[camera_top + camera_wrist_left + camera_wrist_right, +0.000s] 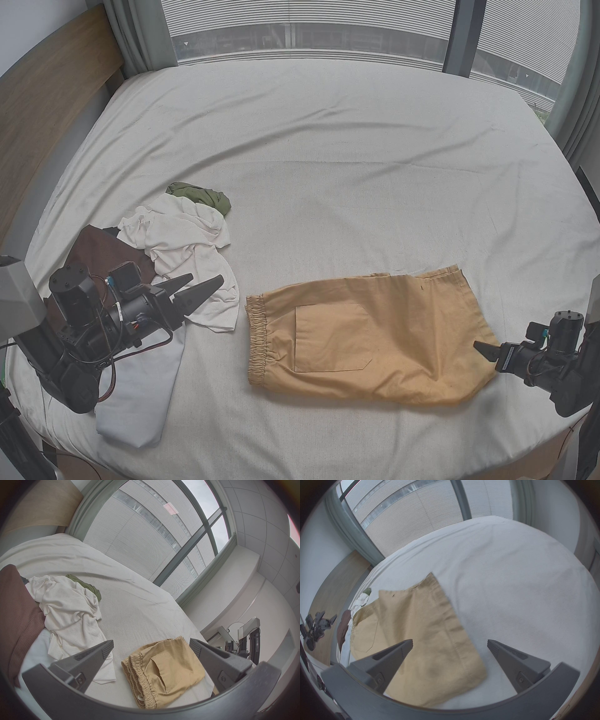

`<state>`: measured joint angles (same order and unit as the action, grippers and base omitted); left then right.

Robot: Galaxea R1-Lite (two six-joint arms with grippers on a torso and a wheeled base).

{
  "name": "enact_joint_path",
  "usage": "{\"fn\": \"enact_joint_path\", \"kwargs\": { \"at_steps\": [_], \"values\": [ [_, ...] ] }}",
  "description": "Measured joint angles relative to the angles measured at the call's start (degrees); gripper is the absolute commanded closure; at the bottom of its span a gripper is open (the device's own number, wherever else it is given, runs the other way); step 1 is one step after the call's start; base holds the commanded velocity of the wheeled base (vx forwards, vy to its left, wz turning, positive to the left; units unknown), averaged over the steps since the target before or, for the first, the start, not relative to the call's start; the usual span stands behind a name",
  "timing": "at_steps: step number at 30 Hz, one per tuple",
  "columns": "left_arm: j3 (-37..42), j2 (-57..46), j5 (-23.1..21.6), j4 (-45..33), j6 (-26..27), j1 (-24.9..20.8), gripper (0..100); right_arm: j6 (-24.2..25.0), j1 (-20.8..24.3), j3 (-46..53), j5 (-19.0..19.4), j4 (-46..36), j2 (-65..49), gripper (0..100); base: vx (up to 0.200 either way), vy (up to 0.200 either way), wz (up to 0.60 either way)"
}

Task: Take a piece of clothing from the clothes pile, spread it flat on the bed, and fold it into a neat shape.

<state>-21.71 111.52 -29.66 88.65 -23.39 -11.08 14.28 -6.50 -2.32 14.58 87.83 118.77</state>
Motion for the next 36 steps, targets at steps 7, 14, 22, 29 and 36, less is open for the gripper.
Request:
{"fn": "enact_joint_path", "kwargs": {
  "at_steps": [7, 14, 22, 29, 36],
  "values": [
    [0.1, 0.0, 0.0, 0.0, 0.0, -0.1, 0, 0.1, -0.9, -4.4, 1.4, 0.1, -0.6, 0, 0.0, 0.0, 0.0],
    [0.2, 0.1, 0.0, 0.0, 0.0, -0.1, 0, 0.0, 1.7, -12.5, 1.6, -2.9, -0.4, 0, 0.0, 0.0, 0.0],
    [0.6, 0.4, -0.1, 0.0, 0.1, -0.4, 0, 0.0, 4.2, -25.3, 3.5, -13.1, -0.6, 0, 0.0, 0.0, 0.0],
    [2.3, 2.6, -0.3, 0.0, 2.2, -2.1, 0, -0.1, 4.6, -26.6, 5.2, -13.4, -2.0, 0, 0.0, 0.0, 0.0],
    [2.7, 5.9, -0.3, 0.0, 4.2, -3.5, 0, -0.1, 4.5, -26.0, 5.4, -13.3, -3.5, 0, 0.0, 0.0, 0.0]
  ]
}}
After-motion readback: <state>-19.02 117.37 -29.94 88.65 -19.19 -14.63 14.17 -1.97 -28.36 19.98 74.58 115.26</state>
